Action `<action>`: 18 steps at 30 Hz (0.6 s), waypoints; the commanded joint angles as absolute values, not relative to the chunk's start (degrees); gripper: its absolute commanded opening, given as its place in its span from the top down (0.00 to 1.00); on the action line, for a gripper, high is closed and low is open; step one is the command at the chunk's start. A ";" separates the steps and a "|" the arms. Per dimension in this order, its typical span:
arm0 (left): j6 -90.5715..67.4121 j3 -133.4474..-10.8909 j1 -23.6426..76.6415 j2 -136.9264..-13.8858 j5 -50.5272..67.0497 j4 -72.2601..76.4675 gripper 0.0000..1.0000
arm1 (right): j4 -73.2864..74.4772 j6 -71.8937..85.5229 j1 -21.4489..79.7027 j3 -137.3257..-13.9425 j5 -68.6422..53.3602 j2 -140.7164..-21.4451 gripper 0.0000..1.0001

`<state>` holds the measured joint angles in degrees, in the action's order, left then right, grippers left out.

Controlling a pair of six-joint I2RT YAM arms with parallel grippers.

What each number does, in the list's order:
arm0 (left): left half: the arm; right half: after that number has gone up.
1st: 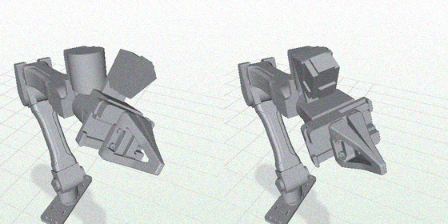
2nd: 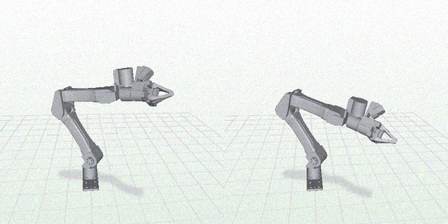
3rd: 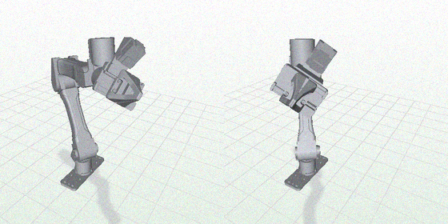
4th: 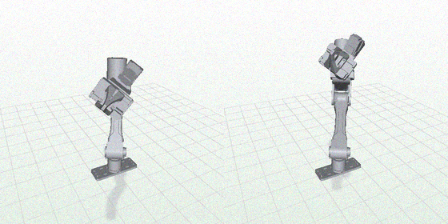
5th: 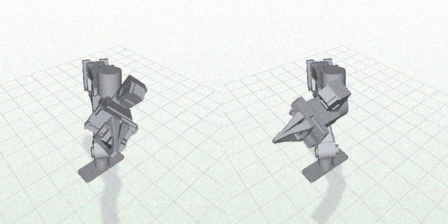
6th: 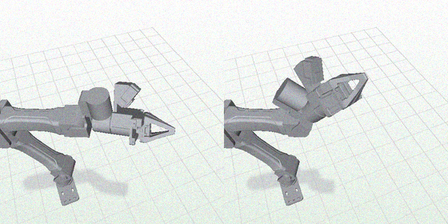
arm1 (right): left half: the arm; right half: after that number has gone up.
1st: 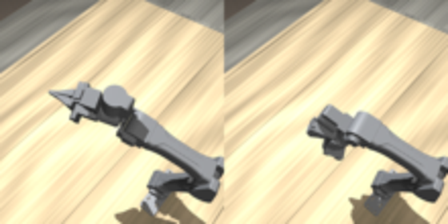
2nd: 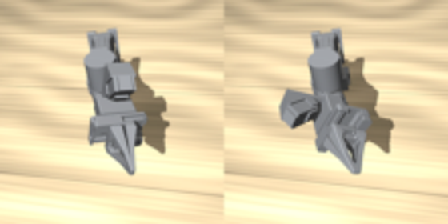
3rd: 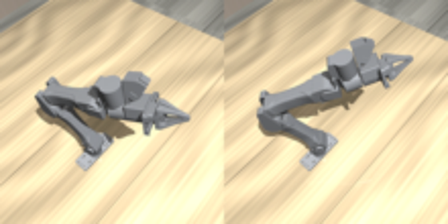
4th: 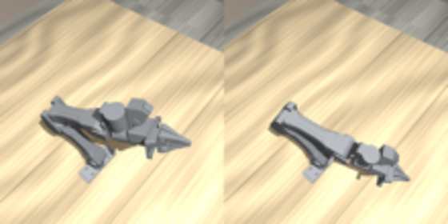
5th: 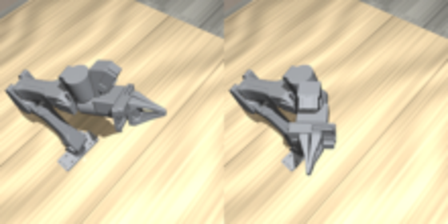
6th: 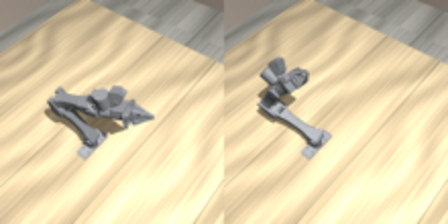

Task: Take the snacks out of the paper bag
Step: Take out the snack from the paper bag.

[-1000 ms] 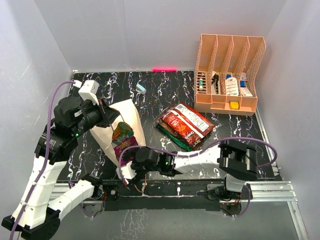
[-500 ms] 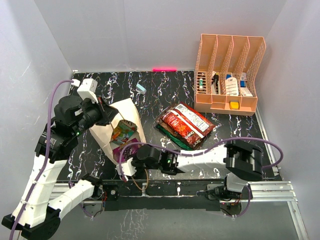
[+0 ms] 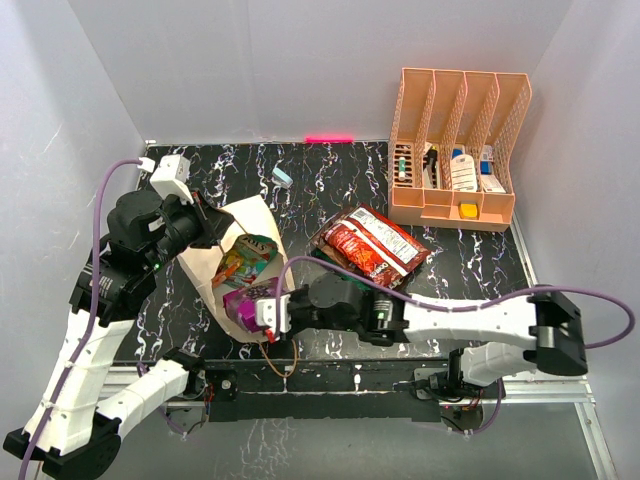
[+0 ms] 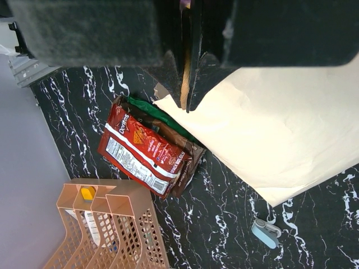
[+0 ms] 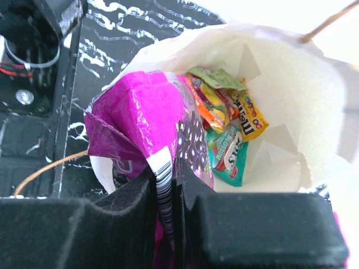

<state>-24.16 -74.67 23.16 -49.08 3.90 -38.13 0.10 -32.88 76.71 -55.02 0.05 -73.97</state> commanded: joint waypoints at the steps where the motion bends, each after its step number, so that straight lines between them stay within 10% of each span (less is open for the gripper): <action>1: -24.69 -74.94 23.23 -48.66 2.98 -36.87 1.00 | -1.64 -23.95 76.47 -62.91 0.77 -64.72 0.93; 18: -24.17 -75.26 23.27 -49.14 2.11 -37.21 1.00 | 15.74 -23.38 76.45 -62.15 47.35 -52.03 0.93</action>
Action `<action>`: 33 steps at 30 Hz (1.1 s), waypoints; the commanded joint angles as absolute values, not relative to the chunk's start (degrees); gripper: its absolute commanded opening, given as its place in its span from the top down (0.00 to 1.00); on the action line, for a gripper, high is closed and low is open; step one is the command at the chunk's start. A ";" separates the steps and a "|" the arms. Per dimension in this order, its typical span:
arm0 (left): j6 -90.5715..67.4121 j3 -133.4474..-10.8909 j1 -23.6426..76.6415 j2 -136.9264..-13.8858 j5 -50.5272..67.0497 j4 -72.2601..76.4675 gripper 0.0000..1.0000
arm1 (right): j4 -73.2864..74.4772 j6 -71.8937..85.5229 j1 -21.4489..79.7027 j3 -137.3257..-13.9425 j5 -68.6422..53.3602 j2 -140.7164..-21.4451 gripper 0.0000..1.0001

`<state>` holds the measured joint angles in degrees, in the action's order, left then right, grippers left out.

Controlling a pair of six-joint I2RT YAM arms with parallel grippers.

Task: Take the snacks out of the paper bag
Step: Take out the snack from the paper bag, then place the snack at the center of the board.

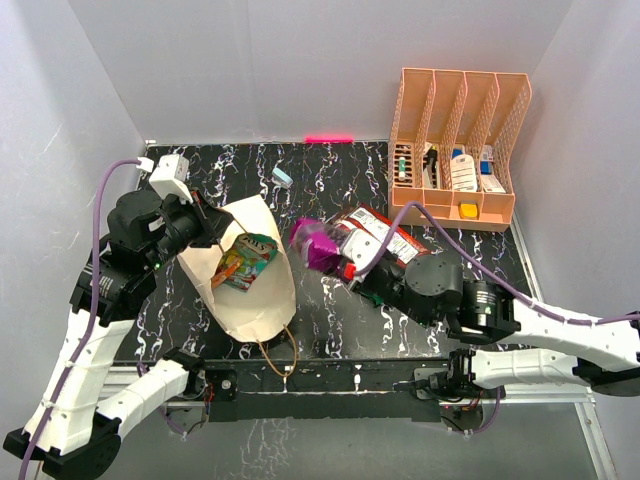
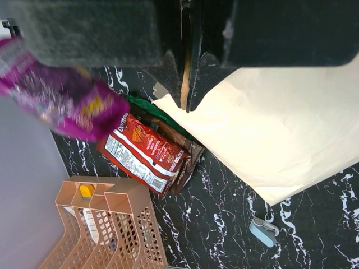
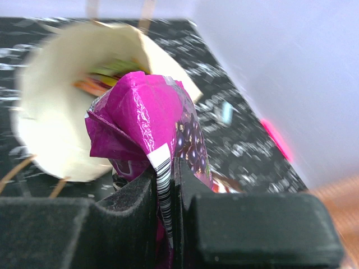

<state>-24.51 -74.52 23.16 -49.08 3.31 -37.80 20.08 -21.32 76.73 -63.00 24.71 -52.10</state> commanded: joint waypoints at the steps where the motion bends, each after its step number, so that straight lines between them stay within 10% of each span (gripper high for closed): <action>1: -24.16 -75.50 23.23 -49.29 2.22 -37.34 1.00 | 15.62 -24.33 76.42 -61.38 51.73 -52.90 0.93; 13: -24.91 -75.96 23.24 -49.69 3.20 -37.60 1.00 | 7.09 -30.58 48.18 -53.21 45.06 -66.10 0.93; 33: -23.89 -77.30 23.27 -50.02 2.82 -38.59 1.00 | 6.64 -13.30 46.06 -43.07 32.94 -74.87 0.93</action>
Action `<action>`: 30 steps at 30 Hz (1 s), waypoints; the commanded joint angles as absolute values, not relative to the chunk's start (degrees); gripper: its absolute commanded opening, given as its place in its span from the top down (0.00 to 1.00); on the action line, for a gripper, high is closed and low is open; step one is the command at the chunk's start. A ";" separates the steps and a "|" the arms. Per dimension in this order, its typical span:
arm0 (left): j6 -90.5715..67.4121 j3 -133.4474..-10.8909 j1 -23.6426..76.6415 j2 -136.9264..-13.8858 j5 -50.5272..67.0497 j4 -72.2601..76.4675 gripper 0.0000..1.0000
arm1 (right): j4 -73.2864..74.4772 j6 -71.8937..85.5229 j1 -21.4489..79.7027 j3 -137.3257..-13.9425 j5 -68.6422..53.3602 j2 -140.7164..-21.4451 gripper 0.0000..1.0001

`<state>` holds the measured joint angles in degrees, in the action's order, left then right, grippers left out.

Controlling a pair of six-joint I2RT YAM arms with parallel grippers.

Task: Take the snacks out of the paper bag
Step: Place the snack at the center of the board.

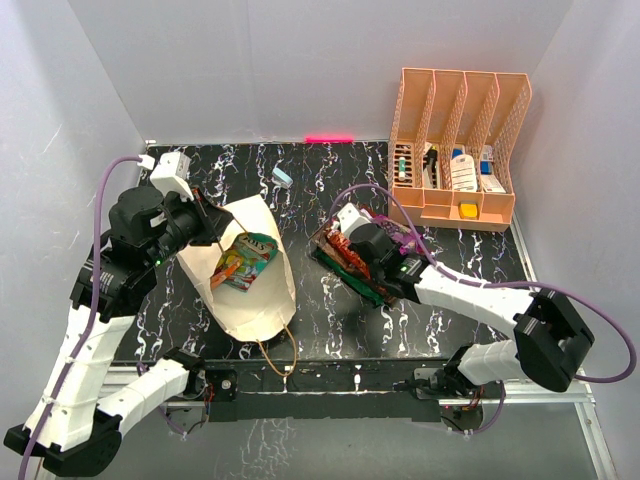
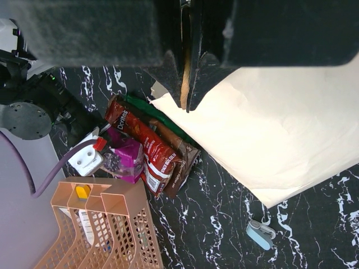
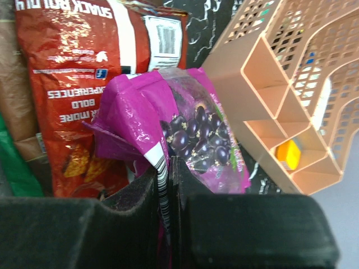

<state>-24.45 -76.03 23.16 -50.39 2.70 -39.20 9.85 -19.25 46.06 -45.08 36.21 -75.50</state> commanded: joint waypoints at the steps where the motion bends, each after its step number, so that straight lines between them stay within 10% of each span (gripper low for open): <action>1: -24.03 -77.14 23.28 -49.98 3.08 -38.34 1.00 | 6.44 -12.36 46.05 -42.40 31.67 -74.96 0.92; 19: -23.71 -76.89 23.27 -49.91 3.56 -37.94 1.00 | 12.67 -6.19 46.00 -44.23 13.47 -62.91 0.24; 30: -23.74 -76.26 23.29 -49.32 3.95 -37.66 1.00 | 2.59 -20.08 56.40 -42.75 -16.81 -53.78 0.22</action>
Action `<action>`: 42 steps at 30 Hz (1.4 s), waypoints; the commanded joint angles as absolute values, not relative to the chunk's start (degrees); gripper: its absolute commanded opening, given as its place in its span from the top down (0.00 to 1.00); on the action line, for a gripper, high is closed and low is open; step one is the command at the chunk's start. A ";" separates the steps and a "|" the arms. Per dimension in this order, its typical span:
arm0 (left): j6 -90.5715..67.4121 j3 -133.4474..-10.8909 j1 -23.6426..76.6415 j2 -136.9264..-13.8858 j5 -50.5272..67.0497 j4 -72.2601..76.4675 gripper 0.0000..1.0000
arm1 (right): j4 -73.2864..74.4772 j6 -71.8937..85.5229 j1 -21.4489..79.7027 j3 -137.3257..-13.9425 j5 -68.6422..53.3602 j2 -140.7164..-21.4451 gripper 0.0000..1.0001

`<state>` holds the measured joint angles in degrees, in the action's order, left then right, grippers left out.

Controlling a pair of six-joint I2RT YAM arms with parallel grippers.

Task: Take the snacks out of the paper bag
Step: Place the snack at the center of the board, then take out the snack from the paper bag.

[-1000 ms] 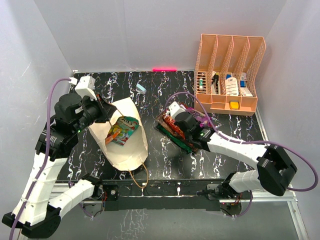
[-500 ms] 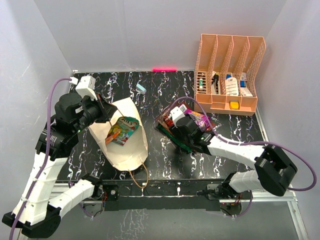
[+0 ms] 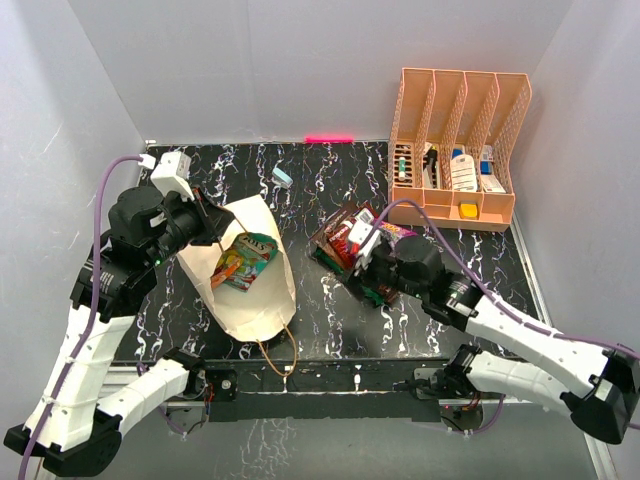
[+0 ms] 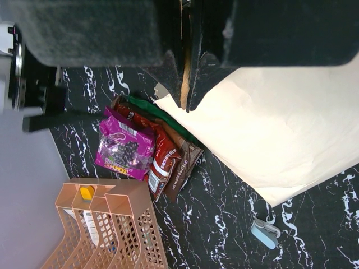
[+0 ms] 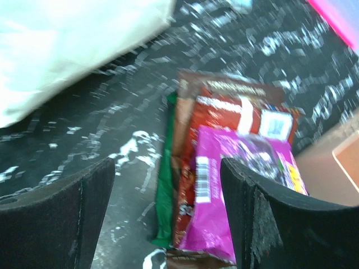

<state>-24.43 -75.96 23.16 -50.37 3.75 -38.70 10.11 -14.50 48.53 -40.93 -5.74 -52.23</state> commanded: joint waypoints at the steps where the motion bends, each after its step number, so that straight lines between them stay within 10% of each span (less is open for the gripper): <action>1: -23.73 -76.21 23.21 -49.17 3.65 -37.79 1.00 | 0.97 -21.90 59.89 -43.03 -16.17 -54.95 0.22; 8: -23.98 -76.61 23.28 -48.59 3.69 -38.62 1.00 | -7.39 -37.46 73.38 -50.96 -5.90 -69.94 0.21; 42: -25.27 -76.87 23.24 -46.41 7.71 -38.41 1.00 | -31.51 -61.55 66.22 -73.91 4.32 -118.45 0.32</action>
